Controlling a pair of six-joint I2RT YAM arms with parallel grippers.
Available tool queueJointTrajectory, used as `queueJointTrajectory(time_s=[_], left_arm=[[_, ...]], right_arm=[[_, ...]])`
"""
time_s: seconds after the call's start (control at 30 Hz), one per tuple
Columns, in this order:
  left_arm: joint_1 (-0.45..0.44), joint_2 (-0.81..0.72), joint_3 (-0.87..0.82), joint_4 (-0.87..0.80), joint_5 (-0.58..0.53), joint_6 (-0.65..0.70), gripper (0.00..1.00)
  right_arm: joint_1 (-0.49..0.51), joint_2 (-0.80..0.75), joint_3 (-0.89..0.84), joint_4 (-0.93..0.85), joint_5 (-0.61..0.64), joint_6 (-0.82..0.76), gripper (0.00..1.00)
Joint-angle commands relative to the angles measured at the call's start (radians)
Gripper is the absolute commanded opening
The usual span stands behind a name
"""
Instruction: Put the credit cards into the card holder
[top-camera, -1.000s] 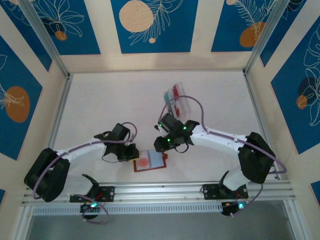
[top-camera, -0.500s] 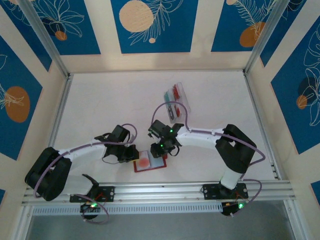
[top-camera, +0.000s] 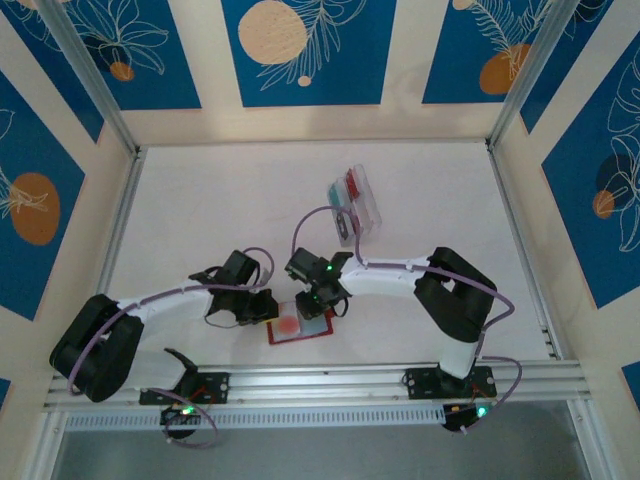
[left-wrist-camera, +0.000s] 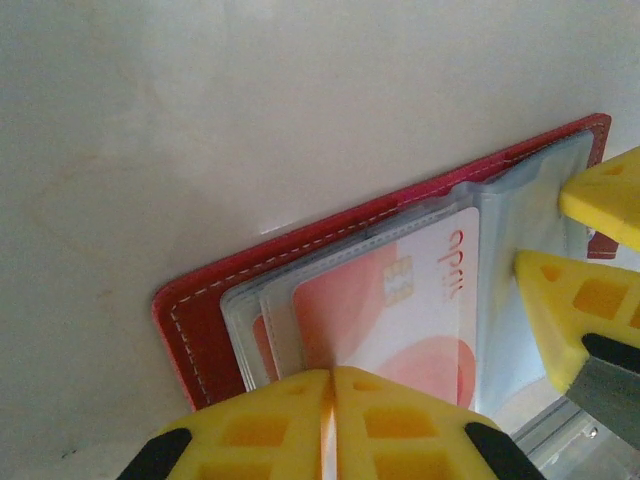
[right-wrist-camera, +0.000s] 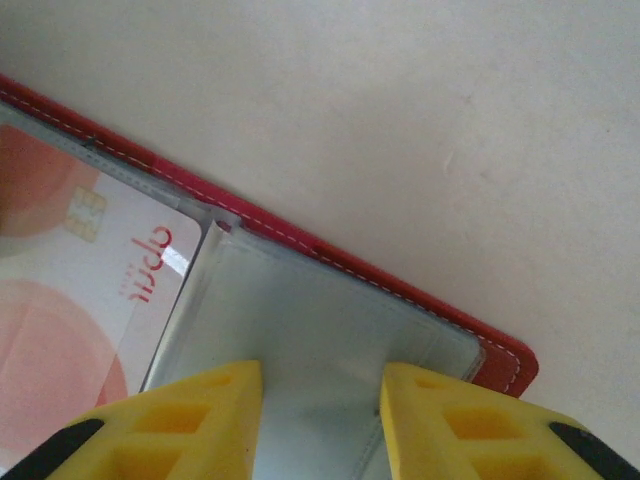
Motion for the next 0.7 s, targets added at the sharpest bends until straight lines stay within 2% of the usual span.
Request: queueJointTrajectory(time_s=[0.0,0.1,0.2,0.3,0.47,0.67], left_arm=[[-0.008,0.010,-0.033,-0.037,-0.023,-0.010,0.11],[-0.008,0.006,-0.040,-0.036,-0.026,-0.013,0.10],[-0.007,0.001,-0.046,-0.035,-0.029,-0.016,0.10],[-0.008,-0.013,-0.044,-0.051,-0.033,-0.013,0.10],[-0.008,-0.047,-0.038,-0.076,-0.045,-0.010,0.11],[-0.007,-0.039,-0.040,-0.066,-0.038,-0.011,0.11]], right_arm=[[0.026,0.059,-0.007,-0.070,0.009,0.024,0.35],[0.033,0.046,-0.017,-0.044,-0.041,0.042,0.23],[0.029,0.019,-0.020,-0.032,-0.043,0.055,0.09],[0.017,-0.005,-0.004,-0.044,-0.051,0.053,0.00],[-0.001,-0.062,0.026,-0.066,-0.064,0.046,0.00],[-0.034,-0.094,0.018,0.011,-0.227,0.075,0.00]])
